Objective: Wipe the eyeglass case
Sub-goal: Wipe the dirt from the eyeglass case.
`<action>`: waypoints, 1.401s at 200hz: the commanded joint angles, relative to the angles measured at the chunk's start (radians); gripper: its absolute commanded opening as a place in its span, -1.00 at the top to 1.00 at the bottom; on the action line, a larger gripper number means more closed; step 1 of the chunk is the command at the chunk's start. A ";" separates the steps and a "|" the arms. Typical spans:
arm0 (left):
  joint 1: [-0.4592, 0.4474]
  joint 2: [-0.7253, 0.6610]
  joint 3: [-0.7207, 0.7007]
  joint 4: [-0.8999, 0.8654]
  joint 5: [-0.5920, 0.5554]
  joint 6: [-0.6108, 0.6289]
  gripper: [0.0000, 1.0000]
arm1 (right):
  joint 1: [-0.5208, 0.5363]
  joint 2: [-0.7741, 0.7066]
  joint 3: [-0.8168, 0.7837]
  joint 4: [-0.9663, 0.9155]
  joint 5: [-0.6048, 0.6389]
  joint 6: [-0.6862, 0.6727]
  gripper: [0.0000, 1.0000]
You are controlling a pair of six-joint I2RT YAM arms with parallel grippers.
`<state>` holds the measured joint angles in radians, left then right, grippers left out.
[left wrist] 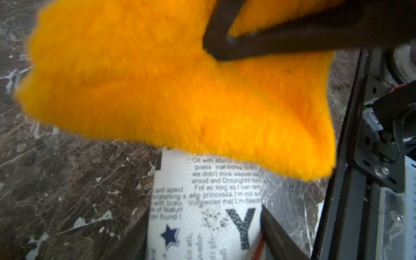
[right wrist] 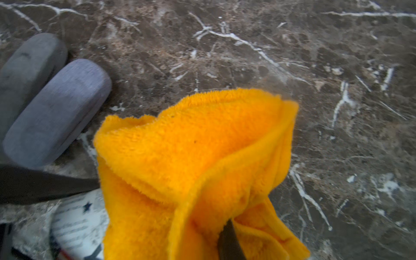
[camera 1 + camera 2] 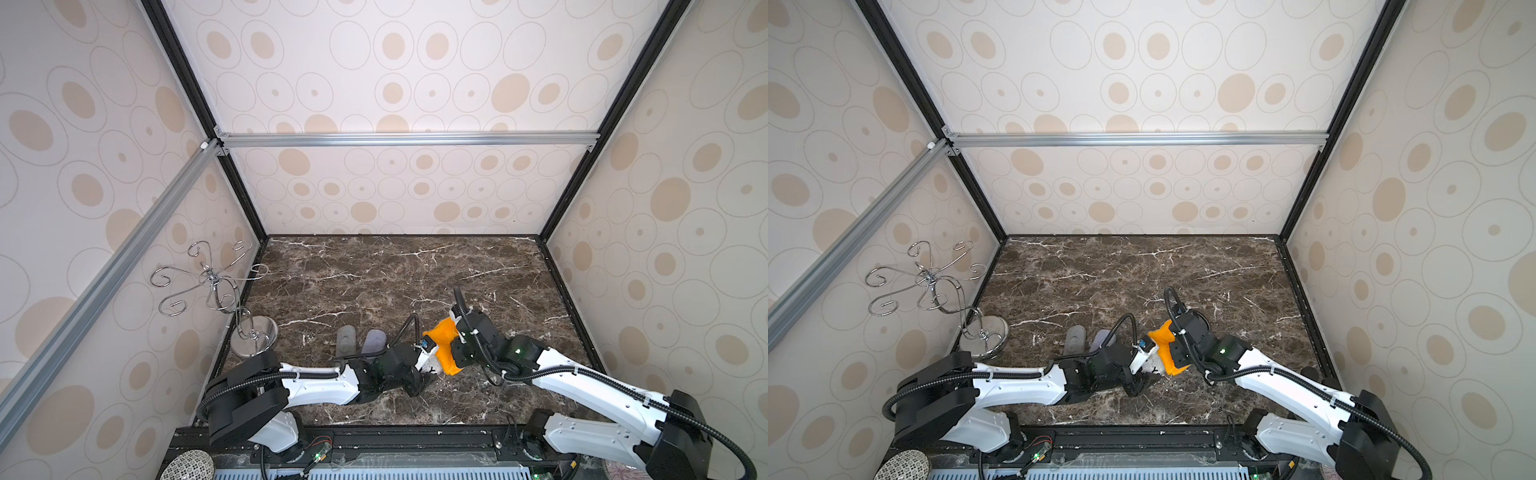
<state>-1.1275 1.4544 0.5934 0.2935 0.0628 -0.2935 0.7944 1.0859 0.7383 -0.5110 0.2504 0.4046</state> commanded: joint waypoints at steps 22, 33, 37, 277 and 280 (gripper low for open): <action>0.003 -0.033 0.010 0.098 -0.001 0.022 -0.16 | -0.016 0.016 0.059 -0.056 -0.050 -0.026 1.00; 0.003 -0.034 0.011 0.103 -0.011 0.020 -0.16 | -0.001 0.014 0.055 -0.031 -0.099 -0.043 1.00; 0.003 -0.033 0.010 0.102 -0.015 0.020 -0.16 | 0.008 0.013 0.053 -0.020 -0.111 -0.049 1.00; 0.003 -0.049 -0.022 0.146 -0.040 -0.007 -0.15 | 0.097 0.064 0.060 -0.026 -0.068 -0.055 1.00; 0.003 -0.049 -0.024 0.147 -0.038 -0.007 -0.16 | 0.100 0.067 0.060 -0.021 -0.076 -0.054 1.00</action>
<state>-1.1275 1.4471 0.5591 0.3309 0.0315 -0.2966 0.8532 1.1347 0.7723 -0.5453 0.2440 0.3637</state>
